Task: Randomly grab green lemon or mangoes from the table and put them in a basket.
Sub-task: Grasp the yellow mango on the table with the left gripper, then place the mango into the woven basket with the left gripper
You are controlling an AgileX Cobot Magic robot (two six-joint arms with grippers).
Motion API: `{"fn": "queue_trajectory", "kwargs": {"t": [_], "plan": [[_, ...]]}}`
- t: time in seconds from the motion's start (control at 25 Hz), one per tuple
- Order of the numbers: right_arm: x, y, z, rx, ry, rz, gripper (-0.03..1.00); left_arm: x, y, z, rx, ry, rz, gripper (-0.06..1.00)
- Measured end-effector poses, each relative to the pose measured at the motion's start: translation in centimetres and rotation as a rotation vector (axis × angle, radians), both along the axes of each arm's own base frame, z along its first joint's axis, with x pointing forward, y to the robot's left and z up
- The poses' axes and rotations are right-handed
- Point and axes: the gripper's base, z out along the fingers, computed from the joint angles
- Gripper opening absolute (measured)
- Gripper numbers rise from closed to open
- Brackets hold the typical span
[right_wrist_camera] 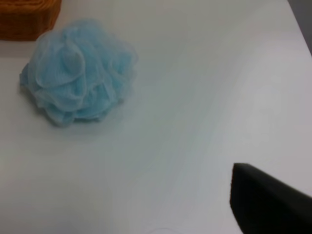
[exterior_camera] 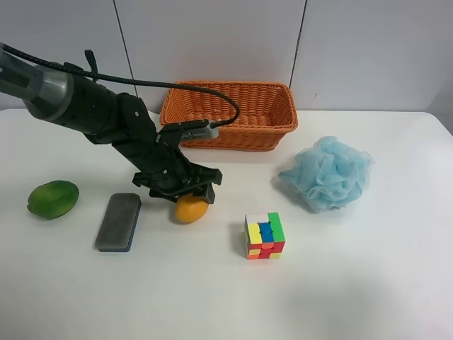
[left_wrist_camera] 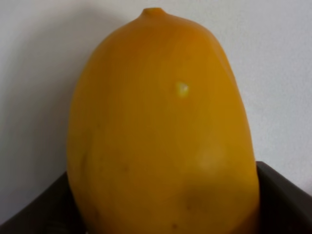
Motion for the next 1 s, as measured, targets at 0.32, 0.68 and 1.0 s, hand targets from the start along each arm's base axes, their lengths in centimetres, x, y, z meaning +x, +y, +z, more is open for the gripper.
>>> {"fn": "queue_trajectory", "kwargs": {"t": [0.32,0.68,1.0], "plan": [[0.0,0.0,0.0,0.000,0.000,0.000,0.99,-0.1,0.0,0.1,-0.001,0.003,-0.002,0.63],[0.0,0.0,0.0,0.000,0.000,0.000,0.99,1.3,-1.1,10.2,-0.087,-0.185,-0.102,0.63],[0.0,0.0,0.0,0.000,0.000,0.000,0.99,6.3,-2.2,19.1,-0.070,-0.533,-0.169,0.63]]}}
